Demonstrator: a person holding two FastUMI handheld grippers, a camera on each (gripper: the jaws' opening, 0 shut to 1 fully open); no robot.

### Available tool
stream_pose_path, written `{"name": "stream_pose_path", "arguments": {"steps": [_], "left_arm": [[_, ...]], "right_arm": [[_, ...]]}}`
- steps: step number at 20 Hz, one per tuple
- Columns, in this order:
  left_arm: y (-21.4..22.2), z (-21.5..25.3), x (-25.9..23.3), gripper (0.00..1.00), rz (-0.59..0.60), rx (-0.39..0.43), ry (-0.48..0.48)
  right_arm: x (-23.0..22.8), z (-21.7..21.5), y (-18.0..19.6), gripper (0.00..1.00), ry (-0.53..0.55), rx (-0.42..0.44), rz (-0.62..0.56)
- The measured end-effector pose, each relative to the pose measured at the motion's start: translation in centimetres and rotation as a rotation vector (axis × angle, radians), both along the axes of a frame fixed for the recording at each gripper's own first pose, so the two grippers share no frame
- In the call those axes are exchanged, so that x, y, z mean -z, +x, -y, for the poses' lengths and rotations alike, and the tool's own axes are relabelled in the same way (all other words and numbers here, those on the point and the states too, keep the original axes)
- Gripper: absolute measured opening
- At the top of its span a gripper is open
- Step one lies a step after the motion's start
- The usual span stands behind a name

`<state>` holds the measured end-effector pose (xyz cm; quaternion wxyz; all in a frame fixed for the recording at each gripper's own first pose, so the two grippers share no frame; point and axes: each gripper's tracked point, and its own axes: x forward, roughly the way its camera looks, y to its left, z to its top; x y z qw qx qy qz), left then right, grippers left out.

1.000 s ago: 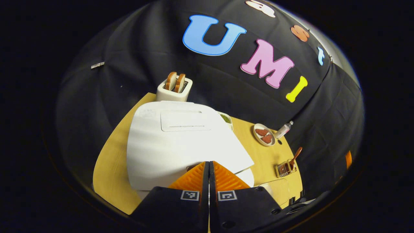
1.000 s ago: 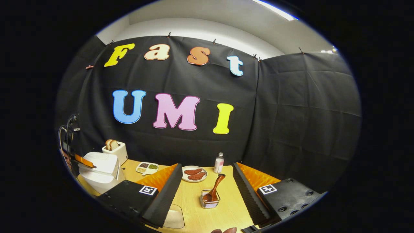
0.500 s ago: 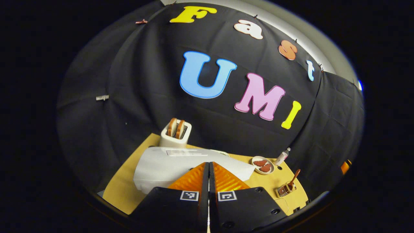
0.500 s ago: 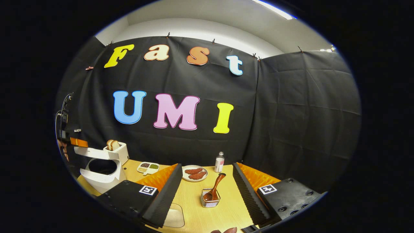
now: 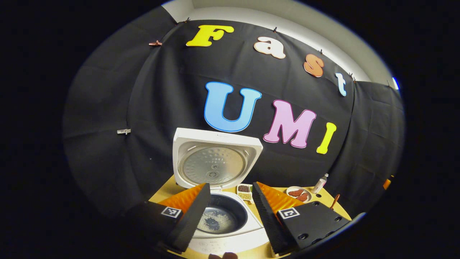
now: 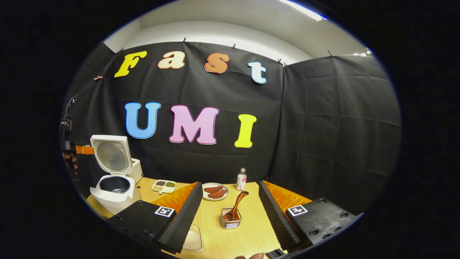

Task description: Close the left gripper, press the button to open the rice cooker; take a wooden spoon from the chopstick holder with the right hand, scoop a spoonful of rice and pour it into the rice cooker, then put the wooden spoon back into the chopstick holder.

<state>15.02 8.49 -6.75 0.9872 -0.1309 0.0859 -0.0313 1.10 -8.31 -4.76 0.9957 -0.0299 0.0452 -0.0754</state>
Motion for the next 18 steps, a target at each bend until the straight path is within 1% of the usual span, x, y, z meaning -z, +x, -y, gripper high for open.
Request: {"name": "stream_pose_path", "arguments": {"steps": [2, 4, 6, 9, 13, 15, 18], "left_arm": [[-0.9, 0.5, -0.1, 0.88, 0.004, 0.004, -0.018], [-1.7, 0.7, 0.2, 0.91, -0.006, -0.010, -0.004], [-2.5, 0.8, 0.3, 0.92, -0.004, -0.042, 0.020], [-4.0, 2.2, 0.6, 0.92, -0.015, -0.071, 0.014], [-5.8, 4.2, 1.1, 0.92, -0.032, -0.111, -0.011], [-6.6, 5.3, 1.8, 0.92, -0.043, -0.136, 0.002], [-7.7, 7.2, 2.5, 0.92, -0.052, -0.148, 0.032]], "right_arm": [[0.4, 0.3, 0.0, 0.98, 0.001, -0.009, -0.008], [0.8, 0.4, 0.4, 0.98, 0.008, -0.042, -0.016], [1.6, 1.0, 1.2, 0.98, 0.020, -0.079, -0.030], [3.5, 3.0, 3.2, 0.98, 0.037, -0.100, -0.051], [7.8, 4.5, 7.0, 0.98, 0.091, -0.166, -0.114], [10.8, 5.0, 8.9, 0.98, 0.125, -0.202, -0.171], [14.7, 5.5, 11.7, 0.98, 0.190, -0.242, -0.256]]}}
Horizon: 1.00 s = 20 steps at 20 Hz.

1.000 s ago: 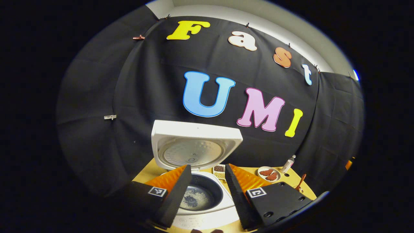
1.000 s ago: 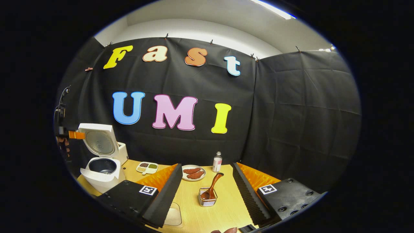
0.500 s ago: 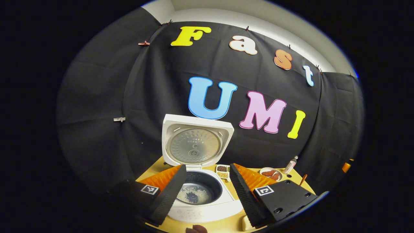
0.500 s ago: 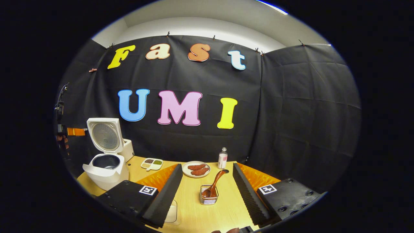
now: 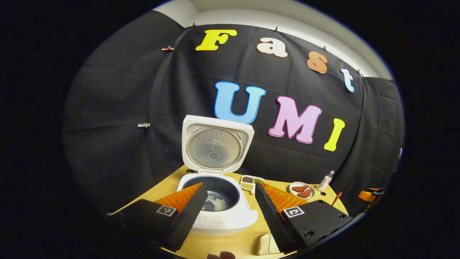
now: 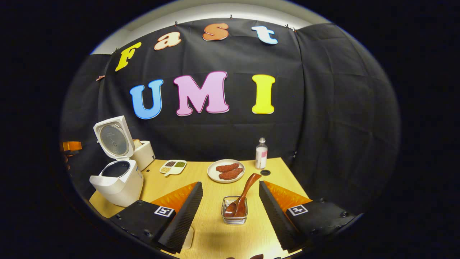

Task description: Close the left gripper, press the button to open the rice cooker; take a wooden spoon from the chopstick holder with the right hand, scoop a spoonful of rice and pour it into the rice cooker, then put the wooden spoon back into the chopstick holder.

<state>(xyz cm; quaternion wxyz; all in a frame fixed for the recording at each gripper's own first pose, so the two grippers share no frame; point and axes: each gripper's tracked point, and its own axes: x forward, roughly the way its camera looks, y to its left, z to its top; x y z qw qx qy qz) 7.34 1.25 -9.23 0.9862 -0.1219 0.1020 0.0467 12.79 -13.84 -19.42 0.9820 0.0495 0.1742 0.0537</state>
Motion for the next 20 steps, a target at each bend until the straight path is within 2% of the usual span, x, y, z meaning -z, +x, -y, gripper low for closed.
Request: {"name": "stream_pose_path", "arguments": {"steps": [3, 7, 10, 12, 15, 16, 20], "left_arm": [[-0.8, 2.0, 0.9, 0.92, -0.018, -0.002, -0.003], [-1.5, 3.9, 2.4, 0.92, -0.053, -0.007, -0.003], [-1.7, 5.1, 3.0, 0.90, -0.070, -0.019, 0.002], [-1.9, 5.9, 3.3, 0.91, -0.076, -0.027, 0.006], [-2.2, 6.8, 4.0, 0.91, -0.089, -0.046, 0.015], [-2.4, 6.9, 4.2, 0.91, -0.096, -0.056, 0.017], [-3.6, 7.9, 4.5, 0.90, -0.110, -0.096, 0.019]], "right_arm": [[4.0, 0.7, 2.2, 0.99, 0.032, -0.022, -0.084], [8.9, 0.9, 4.9, 0.95, 0.062, -0.072, -0.162], [11.9, 1.4, 7.1, 0.81, 0.087, -0.079, -0.207], [13.9, 2.0, 8.6, 0.76, 0.097, -0.068, -0.227], [15.7, 2.2, 9.6, 0.75, 0.124, -0.075, -0.259], [16.2, 1.9, 9.8, 0.64, 0.139, -0.086, -0.268], [18.7, 0.4, 10.5, 0.52, 0.211, -0.140, -0.336]]}}
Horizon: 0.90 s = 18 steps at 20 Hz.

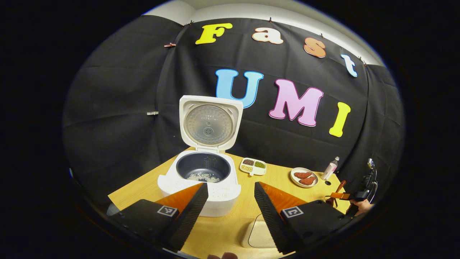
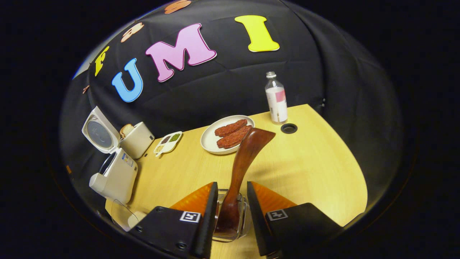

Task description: Close the left gripper, press the button to open the rice cooker; take a wooden spoon from the chopstick holder with the right hand, scoop a spoonful of rice and pour it into the rice cooker, then put the wooden spoon back into the chopstick holder.

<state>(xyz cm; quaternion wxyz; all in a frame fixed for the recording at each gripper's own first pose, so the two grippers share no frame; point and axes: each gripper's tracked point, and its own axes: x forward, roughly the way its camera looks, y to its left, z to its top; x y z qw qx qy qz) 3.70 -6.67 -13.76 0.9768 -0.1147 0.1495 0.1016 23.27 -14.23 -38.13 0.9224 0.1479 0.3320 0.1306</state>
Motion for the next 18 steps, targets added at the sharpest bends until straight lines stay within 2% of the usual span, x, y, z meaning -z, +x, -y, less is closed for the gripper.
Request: {"name": "stream_pose_path", "arguments": {"steps": [4, 5, 8, 9, 10, 11, 13, 18], "left_arm": [[-2.0, 0.3, 0.0, 0.90, -0.008, -0.029, 0.021], [-2.5, 0.4, 0.0, 0.90, -0.012, -0.036, 0.022], [-3.7, 0.2, 0.2, 0.90, -0.028, -0.052, 0.022], [-4.2, 0.1, 0.2, 0.90, -0.029, -0.058, 0.025], [-4.4, -0.1, 0.1, 0.90, -0.030, -0.063, 0.026], [-4.6, -0.1, 0.1, 0.90, -0.031, -0.068, 0.026], [-4.9, -0.2, -0.1, 0.90, -0.028, -0.078, 0.021], [-5.2, 0.4, -0.6, 0.90, -0.019, -0.076, 0.021]], "right_arm": [[-0.6, 0.3, 0.4, 0.28, -0.011, -0.020, 0.058], [-0.7, 0.4, 0.2, 0.32, -0.027, -0.026, 0.073], [-1.9, 1.0, 0.6, 0.30, -0.042, 0.001, 0.127], [-2.3, 1.3, 0.9, 0.25, -0.059, 0.006, 0.151], [-2.6, 1.3, 1.0, 0.29, -0.060, 0.001, 0.166], [-2.7, 0.7, 0.7, 0.29, -0.034, -0.007, 0.152], [-3.2, 0.0, 0.1, 0.19, 0.018, -0.017, 0.140], [-4.0, -0.6, -1.1, 0.05, -0.037, -0.073, 0.183]]}}
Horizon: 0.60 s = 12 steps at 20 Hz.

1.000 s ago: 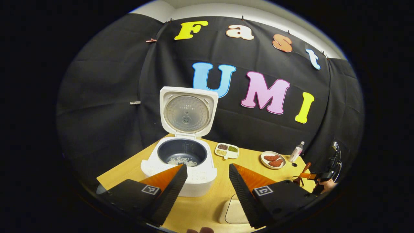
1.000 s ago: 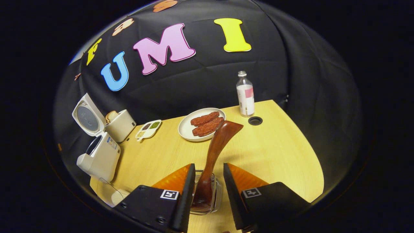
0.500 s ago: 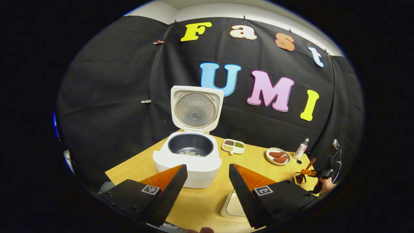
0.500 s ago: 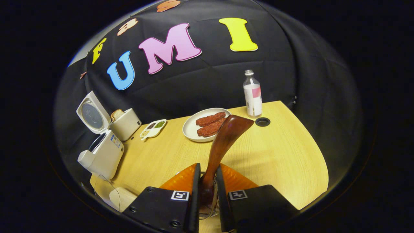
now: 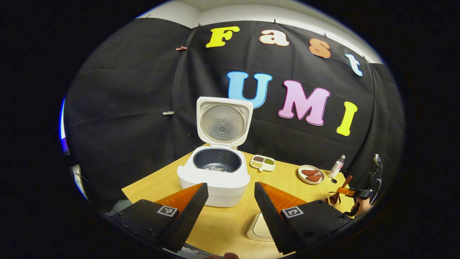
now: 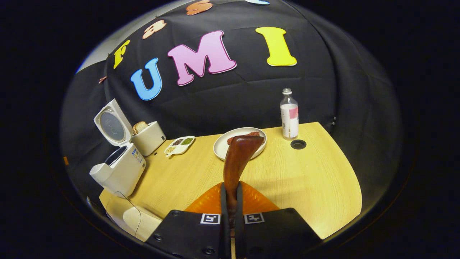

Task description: Close the left gripper, press the button to open the rice cooker; take a wooden spoon from the chopstick holder with the right hand, scoop a spoonful of rice and pour it into the rice cooker, then put the wooden spoon back into the chopstick holder.

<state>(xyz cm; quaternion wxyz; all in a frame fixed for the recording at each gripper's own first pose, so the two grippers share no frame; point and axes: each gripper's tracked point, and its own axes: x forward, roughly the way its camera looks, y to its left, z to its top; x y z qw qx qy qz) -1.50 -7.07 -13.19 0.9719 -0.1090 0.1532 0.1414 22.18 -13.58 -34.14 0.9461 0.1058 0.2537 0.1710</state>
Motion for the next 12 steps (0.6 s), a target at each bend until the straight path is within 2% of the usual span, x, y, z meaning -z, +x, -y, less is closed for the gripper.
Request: {"name": "stream_pose_path", "arguments": {"steps": [1, 5, 7, 12], "left_arm": [[-0.1, 0.1, 0.0, 0.90, 0.001, 0.008, 0.005], [-0.1, -0.3, -0.4, 0.90, 0.015, 0.057, 0.009], [0.4, -0.8, -0.1, 0.90, 0.009, 0.089, -0.013], [2.4, -2.7, -0.5, 0.90, 0.020, 0.200, 0.005]], "right_arm": [[-1.0, 0.1, 0.2, 0.10, 0.007, 0.015, 0.023], [-5.4, 0.7, 0.5, 0.10, 0.030, 0.086, 0.095], [-7.5, 1.5, 0.3, 0.09, -0.003, 0.124, 0.145], [-12.9, -0.1, -2.5, 0.09, -0.023, 0.165, 0.193]]}}
